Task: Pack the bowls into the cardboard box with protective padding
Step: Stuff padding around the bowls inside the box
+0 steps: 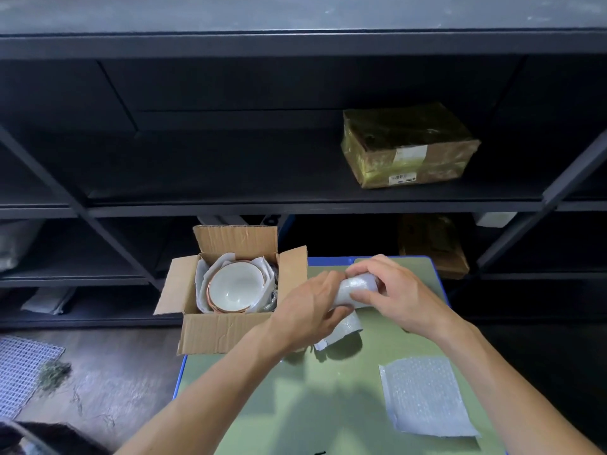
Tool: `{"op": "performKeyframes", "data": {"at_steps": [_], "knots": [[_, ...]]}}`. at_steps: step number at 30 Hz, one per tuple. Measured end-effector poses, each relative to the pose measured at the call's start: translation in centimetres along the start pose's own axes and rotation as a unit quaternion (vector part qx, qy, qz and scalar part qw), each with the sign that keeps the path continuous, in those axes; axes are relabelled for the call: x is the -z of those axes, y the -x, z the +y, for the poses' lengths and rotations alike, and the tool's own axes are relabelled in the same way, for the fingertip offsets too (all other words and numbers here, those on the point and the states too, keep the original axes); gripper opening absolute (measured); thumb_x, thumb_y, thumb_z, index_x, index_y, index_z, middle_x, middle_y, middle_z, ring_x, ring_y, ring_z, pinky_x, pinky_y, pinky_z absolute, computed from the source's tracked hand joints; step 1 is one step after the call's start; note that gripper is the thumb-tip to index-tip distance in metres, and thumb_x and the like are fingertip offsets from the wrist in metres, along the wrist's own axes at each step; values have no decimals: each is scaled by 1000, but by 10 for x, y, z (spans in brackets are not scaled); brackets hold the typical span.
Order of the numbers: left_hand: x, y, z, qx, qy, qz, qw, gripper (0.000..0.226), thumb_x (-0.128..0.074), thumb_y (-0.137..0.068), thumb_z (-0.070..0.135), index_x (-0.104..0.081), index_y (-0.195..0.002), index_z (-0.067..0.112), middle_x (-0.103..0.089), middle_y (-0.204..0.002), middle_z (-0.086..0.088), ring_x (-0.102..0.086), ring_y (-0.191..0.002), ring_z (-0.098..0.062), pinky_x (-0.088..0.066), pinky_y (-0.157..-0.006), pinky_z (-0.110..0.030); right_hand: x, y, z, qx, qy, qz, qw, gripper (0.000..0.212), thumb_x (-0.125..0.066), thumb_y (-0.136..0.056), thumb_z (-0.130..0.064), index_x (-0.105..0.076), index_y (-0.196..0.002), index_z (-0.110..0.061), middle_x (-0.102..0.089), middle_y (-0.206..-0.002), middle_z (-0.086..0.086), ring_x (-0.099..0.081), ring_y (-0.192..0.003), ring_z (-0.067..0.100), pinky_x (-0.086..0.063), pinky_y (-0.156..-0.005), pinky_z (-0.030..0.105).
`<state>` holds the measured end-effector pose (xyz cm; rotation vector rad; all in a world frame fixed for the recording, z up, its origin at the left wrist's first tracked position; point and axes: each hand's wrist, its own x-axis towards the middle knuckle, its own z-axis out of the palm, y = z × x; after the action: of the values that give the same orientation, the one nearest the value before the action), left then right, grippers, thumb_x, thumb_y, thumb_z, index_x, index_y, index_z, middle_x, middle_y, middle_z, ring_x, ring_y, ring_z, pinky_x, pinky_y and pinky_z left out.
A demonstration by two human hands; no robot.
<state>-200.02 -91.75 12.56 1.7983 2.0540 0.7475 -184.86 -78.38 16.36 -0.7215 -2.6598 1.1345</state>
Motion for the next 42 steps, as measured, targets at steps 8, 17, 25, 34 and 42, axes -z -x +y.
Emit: {"op": "performKeyframes", "data": {"at_steps": [8,17,25,34,42], "knots": [[29,14,-3,118,104,-81,984,35,-57,-93,55,-48,-118,32,-58,-97,12,-57,-90,-9,-47,-76,-30,-6,-2,-22,46,16,-25,999,37,-69,-85,-16,-56,-108,-41,-53,-111,-22,-53,-106,-1,-41,-80,18],[43,17,-2,156,214,-40,963,28,-53,-99,47,-57,-113,23,-62,-96,5,-57,-82,-8,-47,-74,-26,-17,-5,-32,35,-6,-23,999,56,-68,-84,-12,-45,-124,-43,-49,-120,-21,-53,-108,2,-48,-90,33],[46,22,2,151,304,-76,938,60,-29,-97,71,-62,-115,24,-64,-109,-4,-62,-100,-15,-51,-95,-44,-21,-4,-36,81,18,9,997,38,-67,-89,-15,-56,-116,-38,-51,-113,-21,-55,-102,2,-47,-81,26],[44,24,9,116,172,38,978,25,-40,-102,54,-46,-97,30,-53,-94,5,-55,-88,-16,-50,-83,-42,-22,-5,-38,55,60,52,995,16,-54,-87,-46,-60,-92,-32,-61,-81,-14,-57,-76,8,-50,-66,42],[55,45,-13,81,172,110,976,21,-61,-97,27,-52,-116,29,-58,-92,18,-56,-85,-6,-47,-73,-26,-25,-20,-52,29,15,-6,999,9,-65,-92,-37,-58,-94,-32,-58,-71,-4,-49,-61,7,-41,-60,31]]}}
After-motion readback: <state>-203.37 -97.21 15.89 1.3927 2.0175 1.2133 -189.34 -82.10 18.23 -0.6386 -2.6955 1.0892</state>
